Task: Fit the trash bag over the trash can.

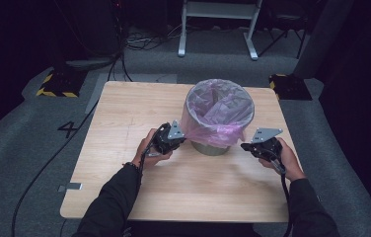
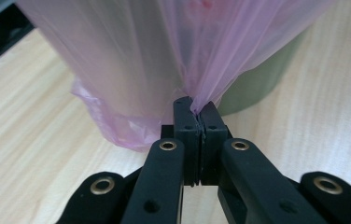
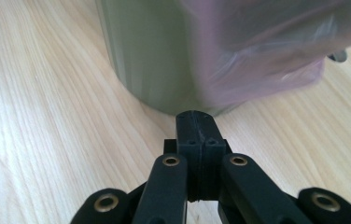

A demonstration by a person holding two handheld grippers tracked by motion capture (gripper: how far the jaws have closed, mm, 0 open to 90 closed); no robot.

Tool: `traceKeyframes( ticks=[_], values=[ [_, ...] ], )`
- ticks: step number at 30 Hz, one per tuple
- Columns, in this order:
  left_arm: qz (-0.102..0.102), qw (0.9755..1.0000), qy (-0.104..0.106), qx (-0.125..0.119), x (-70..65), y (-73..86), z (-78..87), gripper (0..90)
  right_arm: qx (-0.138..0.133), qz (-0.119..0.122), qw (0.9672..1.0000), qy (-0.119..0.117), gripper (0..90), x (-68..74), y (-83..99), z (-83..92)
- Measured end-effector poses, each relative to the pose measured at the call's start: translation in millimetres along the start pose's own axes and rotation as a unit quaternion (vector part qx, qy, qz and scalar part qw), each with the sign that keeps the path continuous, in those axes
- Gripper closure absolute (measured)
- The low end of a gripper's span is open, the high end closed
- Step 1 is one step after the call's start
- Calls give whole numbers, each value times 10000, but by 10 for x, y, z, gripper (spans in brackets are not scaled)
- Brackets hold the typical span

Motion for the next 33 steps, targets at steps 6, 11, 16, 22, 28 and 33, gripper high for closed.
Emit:
traceKeyframes(
  ticks=[6, 11, 16, 22, 28, 33],
  values=[
    [115, 9998, 72, -151, -23, -14, 33, 836, -417, -273, 9986, -161, 864, -6, -30, 88],
    [130, 9995, 72, -293, -19, -55, 132, 782, -1114, -495, 9925, -108, 551, -8, -177, 393],
    [401, 9970, 146, -638, -20, -155, 268, 473, -1421, -537, 9884, -19, 383, 35, -288, 626],
    [586, 9927, 335, -1003, -75, -375, 444, 274, -1759, -538, 9828, -164, 388, 126, -520, 696],
    [480, 9914, 353, -1163, -90, -553, 489, 571, -1731, -587, 9830, -173, 658, 128, -597, 604],
    [244, 9931, 390, -1081, -131, -568, 418, 829, -1583, -373, 9865, -168, 900, 193, -568, 553]
  ],
)
Point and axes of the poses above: each handheld gripper's, and its own axes: z roughly backward along the jaws, y roughly out of its underside, x roughly to its left, the point moved 10 cm from there along -z, roughly forward along the jaws, and after that the axes turned 11 degrees about -z, right-handed, at the moved point
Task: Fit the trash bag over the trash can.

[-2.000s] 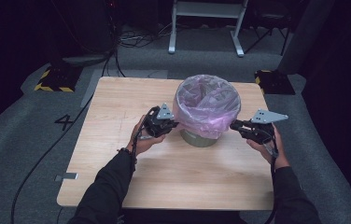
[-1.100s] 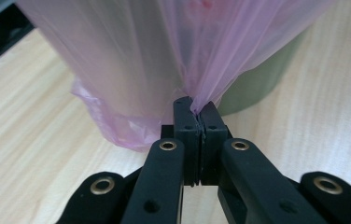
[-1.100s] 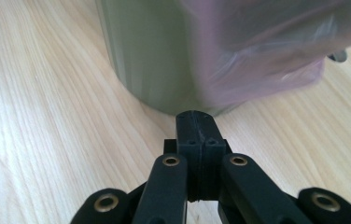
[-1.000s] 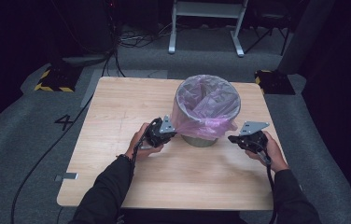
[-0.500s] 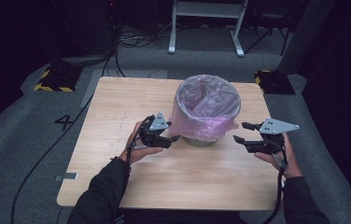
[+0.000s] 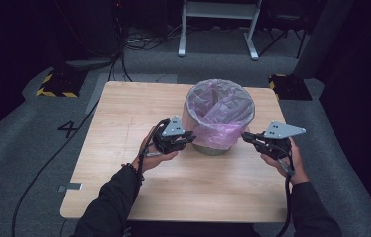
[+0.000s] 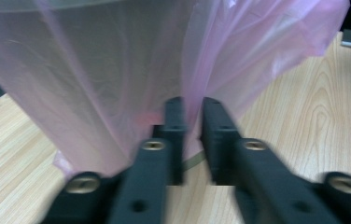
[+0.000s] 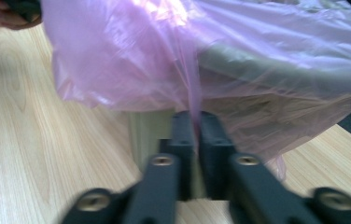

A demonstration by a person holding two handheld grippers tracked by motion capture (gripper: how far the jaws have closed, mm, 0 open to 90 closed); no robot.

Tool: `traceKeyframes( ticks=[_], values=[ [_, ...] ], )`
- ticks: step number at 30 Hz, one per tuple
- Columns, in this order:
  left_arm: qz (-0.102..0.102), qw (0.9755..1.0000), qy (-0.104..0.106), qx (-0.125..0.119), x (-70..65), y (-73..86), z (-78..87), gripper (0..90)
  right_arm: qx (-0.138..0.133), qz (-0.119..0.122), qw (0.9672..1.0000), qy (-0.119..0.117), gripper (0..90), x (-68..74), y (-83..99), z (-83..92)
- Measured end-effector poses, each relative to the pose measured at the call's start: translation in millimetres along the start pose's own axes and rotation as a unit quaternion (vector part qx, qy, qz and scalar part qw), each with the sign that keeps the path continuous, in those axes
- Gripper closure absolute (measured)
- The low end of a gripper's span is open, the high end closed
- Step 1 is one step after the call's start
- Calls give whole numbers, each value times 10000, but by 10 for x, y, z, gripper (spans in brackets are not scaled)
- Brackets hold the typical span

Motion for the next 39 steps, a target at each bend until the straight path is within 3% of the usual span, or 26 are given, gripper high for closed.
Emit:
traceKeyframes(
  ticks=[1, 4, 7, 9, 14, 15, 17, 19, 22, 26, 31, 33, 35, 39],
  values=[
    [-14, 10000, 40, -31, -12, 0, -2, 883, 5, 32, 10000, -27, 900, 15, 10, 0],
    [-89, 9998, 175, -44, -57, 14, 0, 899, -14, 100, 9999, -119, 900, 53, 49, 11],
    [-241, 9994, 233, 65, -92, 65, 4, 899, 167, 204, 9994, -239, 900, 89, 142, -8],
    [-306, 9992, 145, 230, -80, 132, -15, 899, 308, 298, 9987, -264, 900, 90, 215, -26],
    [-36, 9988, -19, 482, 36, 314, -78, 897, 703, 172, 9972, -161, 900, -26, 386, -110],
    [45, 9988, -80, 471, 68, 335, -85, 879, 735, 132, 9972, -100, 900, -60, 411, -125],
    [277, 9985, -211, 433, 136, 366, -85, 761, 725, 2, 9974, 0, 900, -120, 431, -143],
    [366, 9987, -171, 316, 155, 378, -68, 736, 667, -105, 9977, 45, 900, -161, 434, -149],
    [490, 9983, -133, 279, 174, 432, -39, 609, 760, -166, 9969, 148, 900, -215, 495, -169],
    [767, 9967, -70, 240, 194, 521, 39, 351, 820, -336, 9957, 253, 900, -295, 582, -183],
    [819, 9965, 15, 157, 140, 551, 213, 148, 657, -506, 9960, 320, 839, -355, 582, -140],
    [809, 9967, 81, 71, 98, 550, 288, 150, 583, -545, 9964, 286, 816, -355, 572, -114],
    [822, 9965, -12, 180, 81, 593, 346, 153, 540, -565, 9964, 319, 779, -367, 573, -88],
    [877, 9956, -171, 284, 67, 694, 406, 155, 551, -696, 9957, 270, 584, -376, 610, -52]
  ],
)
Point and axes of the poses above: each handheld gripper's, and its own axes: z roughly backward along the jaws, y roughly out of its underside, x roughly to its left, the point moved 10 cm from there along -z, roughly forward along the jaws, and after that the axes turned 11 degrees about -z, right-handed, at the moved point
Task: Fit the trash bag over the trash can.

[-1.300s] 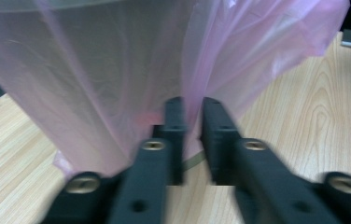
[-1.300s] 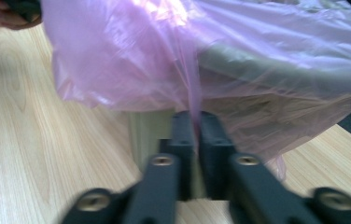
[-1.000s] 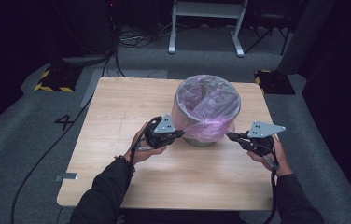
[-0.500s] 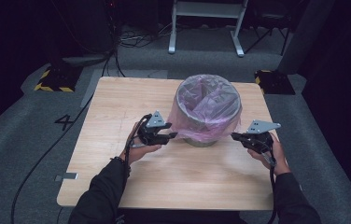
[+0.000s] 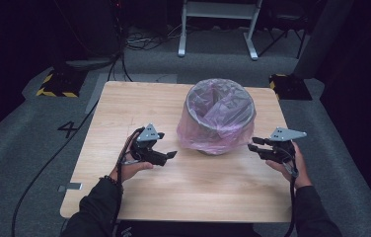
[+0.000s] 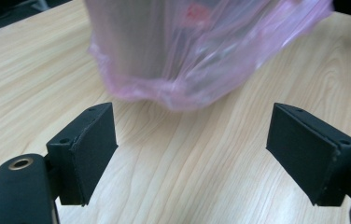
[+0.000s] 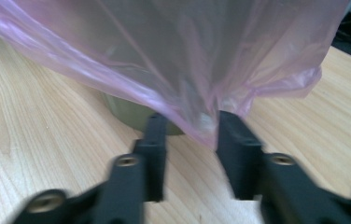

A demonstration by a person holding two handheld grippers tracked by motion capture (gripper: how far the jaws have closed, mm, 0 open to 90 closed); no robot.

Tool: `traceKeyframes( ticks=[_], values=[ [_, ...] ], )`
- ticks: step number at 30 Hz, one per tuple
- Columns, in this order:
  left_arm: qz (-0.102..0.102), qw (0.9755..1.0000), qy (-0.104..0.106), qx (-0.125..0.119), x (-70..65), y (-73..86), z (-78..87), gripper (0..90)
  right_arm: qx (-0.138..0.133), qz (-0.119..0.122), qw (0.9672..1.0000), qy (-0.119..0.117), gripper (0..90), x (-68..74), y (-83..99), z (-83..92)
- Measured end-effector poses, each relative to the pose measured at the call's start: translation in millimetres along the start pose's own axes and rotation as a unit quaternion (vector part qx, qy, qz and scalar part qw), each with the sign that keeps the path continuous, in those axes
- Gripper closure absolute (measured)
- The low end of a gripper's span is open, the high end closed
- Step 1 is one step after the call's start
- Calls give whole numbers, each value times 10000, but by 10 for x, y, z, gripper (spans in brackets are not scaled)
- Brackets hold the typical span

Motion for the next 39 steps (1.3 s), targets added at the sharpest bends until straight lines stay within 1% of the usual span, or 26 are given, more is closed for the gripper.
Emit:
traceKeyframes(
  ticks=[2, 4, 7, 9, 12, 15, 17, 18, 19, 21, 24, 26, 28, 34, 37, 39],
  values=[
    [40, 9999, -49, 101, -3, 72, 5, 155, -55, -95, 9999, -5, 476, -16, 9, 33],
    [43, 9997, -103, 216, -19, 161, -5, 155, -178, -264, 9995, -52, 399, -37, -5, 104],
    [32, 9992, -100, 385, -54, 260, -34, 157, -354, -321, 9988, -39, 343, -54, -52, 207],
    [17, 9988, -117, 483, -77, 312, -53, 157, -412, -335, 9986, -17, 320, -58, -79, 253],
    [-27, 9982, -79, 590, -133, 374, -79, 159, -570, -372, 9977, 22, 279, -60, -158, 353],
    [-74, 9974, -29, 710, -192, 429, -97, 159, -736, -393, 9965, -35, 241, -37, -255, 443],
    [-83, 9970, 72, 767, -233, 464, -104, 159, -829, -365, 9959, -69, 237, -4, -346, 513],
    [-88, 9967, 81, 809, -249, 484, -102, 161, -894, -340, 9954, -89, 233, 17, -402, 547],
    [-98, 9967, 105, 799, -265, 495, -103, 161, -947, -319, 9949, -108, 233, 40, -458, 580],
    [-88, 9966, 115, 815, -290, 531, -105, 161, -1010, -247, 9946, -66, 232, 69, -561, 630],
    [-109, 9957, 130, 911, -314, 594, -112, 161, -1093, -192, 9938, -47, 230, 106, -692, 671],
    [-102, 9955, 186, 920, -341, 619, -115, 161, -1108, -150, 9937, -27, 230, 131, -753, 676],
    [-119, 9952, 188, 949, -352, 642, -110, 161, -1109, -113, 9938, -34, 231, 151, -799, 666],
    [-53, 9950, 232, 968, -373, 698, -103, 161, -1123, -26, 9937, 11, 237, 188, -919, 610],
    [-64, 9946, 265, 1005, -389, 727, -111, 161, -1118, -37, 9937, -1, 238, 205, -972, 589],
    [-82, 9941, 290, 1040, -402, 742, -115, 161, -1134, 18, 9935, 28, 239, 204, -1022, 572]
  ],
)
Point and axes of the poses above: each handheld gripper's, and its own axes: z roughly backward along the jaws, y roughly out of its underside, x roughly to its left, the point moved 10 cm from there along -z, roughly forward along the jaws, and after that the axes turned 11 degrees about -z, right-handed, at the moved point
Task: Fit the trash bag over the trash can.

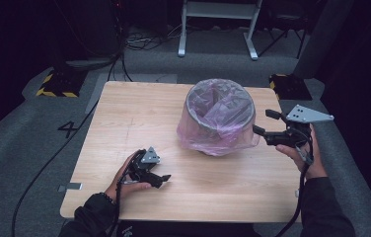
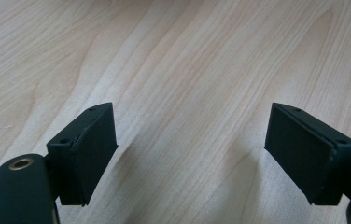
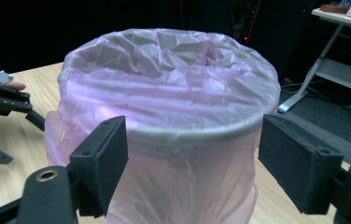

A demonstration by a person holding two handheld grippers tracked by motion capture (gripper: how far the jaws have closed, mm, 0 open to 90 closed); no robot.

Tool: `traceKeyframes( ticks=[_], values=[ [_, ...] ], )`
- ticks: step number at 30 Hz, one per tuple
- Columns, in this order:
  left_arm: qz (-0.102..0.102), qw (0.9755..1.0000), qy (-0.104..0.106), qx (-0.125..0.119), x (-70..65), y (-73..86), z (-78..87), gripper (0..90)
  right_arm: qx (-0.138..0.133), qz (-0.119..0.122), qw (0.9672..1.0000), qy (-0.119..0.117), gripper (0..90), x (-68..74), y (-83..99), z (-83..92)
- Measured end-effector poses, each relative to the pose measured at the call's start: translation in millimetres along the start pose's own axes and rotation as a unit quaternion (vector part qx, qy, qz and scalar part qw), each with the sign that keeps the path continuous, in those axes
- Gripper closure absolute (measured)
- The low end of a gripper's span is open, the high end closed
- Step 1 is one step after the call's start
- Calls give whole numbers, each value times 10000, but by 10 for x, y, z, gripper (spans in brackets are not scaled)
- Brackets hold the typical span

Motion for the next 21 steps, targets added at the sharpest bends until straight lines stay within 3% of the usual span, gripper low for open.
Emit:
traceKeyframes(
  ticks=[8, 11, 13, 21],
  values=[
    [-74, 9999, -18, 116, -16, 55, -61, 156, 7, 15, 10000, 37, 244, 17, -174, -154],
    [-68, 10000, -26, 63, -3, 58, -63, 157, 108, 55, 9999, 57, 256, 25, -222, -233],
    [-70, 10000, -44, 45, 0, 64, -62, 153, 261, 99, 9994, 216, 258, 10, -241, -298],
    [-60, 9999, -57, 66, 3, 67, -64, 145, 459, 133, 9988, 88, 257, 45, -307, -511]
  ],
)
Point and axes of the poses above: each handheld gripper's, and its own axes: z roughly backward along the jaws, y roughly out of its underside, x roughly to its left, the point moved 10 cm from there along -z, roughly forward along the jaws, and after that the axes turned 11 degrees about -z, right-handed, at the moved point
